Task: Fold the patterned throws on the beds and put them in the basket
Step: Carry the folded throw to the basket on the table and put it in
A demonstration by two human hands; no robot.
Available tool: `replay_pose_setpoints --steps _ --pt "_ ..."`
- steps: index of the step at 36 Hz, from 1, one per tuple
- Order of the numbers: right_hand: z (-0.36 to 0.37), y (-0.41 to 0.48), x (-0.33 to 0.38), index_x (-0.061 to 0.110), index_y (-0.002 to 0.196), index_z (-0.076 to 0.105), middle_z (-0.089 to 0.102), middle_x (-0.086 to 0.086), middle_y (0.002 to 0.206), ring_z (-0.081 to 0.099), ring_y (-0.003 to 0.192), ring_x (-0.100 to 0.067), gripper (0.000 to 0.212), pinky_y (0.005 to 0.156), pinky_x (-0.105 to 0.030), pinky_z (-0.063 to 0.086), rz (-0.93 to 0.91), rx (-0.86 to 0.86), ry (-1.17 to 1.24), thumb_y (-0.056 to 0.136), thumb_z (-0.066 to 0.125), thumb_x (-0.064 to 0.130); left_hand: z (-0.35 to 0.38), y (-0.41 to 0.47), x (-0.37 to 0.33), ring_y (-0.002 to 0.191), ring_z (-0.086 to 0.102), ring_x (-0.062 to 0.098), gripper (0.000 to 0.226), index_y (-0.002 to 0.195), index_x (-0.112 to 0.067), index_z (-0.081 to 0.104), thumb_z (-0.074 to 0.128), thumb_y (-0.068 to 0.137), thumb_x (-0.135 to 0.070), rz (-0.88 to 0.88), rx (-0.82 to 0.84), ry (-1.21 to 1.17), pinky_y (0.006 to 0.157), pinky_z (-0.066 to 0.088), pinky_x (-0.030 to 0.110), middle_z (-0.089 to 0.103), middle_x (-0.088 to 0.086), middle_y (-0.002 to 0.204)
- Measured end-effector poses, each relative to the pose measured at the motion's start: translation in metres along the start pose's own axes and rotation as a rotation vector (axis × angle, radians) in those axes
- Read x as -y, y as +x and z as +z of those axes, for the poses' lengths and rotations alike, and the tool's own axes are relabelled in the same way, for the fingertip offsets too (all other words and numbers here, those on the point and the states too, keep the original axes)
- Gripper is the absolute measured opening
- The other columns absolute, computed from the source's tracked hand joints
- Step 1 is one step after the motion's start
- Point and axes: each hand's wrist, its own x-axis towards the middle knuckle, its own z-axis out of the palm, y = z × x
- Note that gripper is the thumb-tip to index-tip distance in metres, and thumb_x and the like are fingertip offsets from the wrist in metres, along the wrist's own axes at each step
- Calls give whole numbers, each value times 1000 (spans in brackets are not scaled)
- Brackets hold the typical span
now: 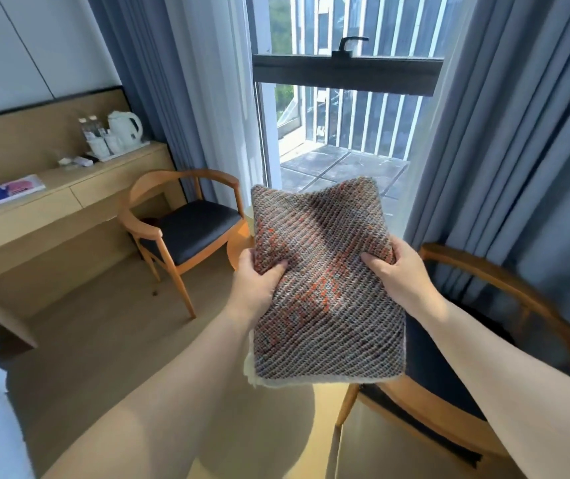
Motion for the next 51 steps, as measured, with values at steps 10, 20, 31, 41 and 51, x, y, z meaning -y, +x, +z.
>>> replay_pose_setpoints --steps 10,20,31,41,51 --pt "22 120 -9 24 116 61 69 7 106 65 97 -8 29 90 -34 52 -23 56 -21 88 67 22 5 107 1 101 57 10 37 116 -21 43 67 89 -16 0 -28 61 94 43 34 57 -11 105" --pt "50 230 -21 18 117 61 70 2 106 66 97 -12 32 91 -38 53 10 -14 -43 87 69 17 15 231 16 106 59 14 38 118 -21 49 70 87 -21 4 2 55 102 45 44 61 -11 109" --pt "106 364 -9 21 114 60 67 6 96 62 82 0 28 76 -21 47 57 -102 -81 88 67 15 4 396 27 107 61 16 36 117 -18 49 70 87 -22 -23 98 -19 100 47 46 64 -4 111" --pt "128 466 -21 26 115 63 71 3 104 67 96 -15 33 93 -43 52 87 -151 -95 84 71 22 8 506 25 107 62 15 36 118 -20 48 69 89 -20 -42 163 -55 100 48 43 64 -3 114" --pt "112 574 -49 26 109 63 70 1 100 67 91 -16 28 91 -42 53 59 -78 -103 85 69 12 61 589 38 107 61 17 40 120 -19 48 70 87 -26 -84 75 -11 100 47 45 63 -1 115"
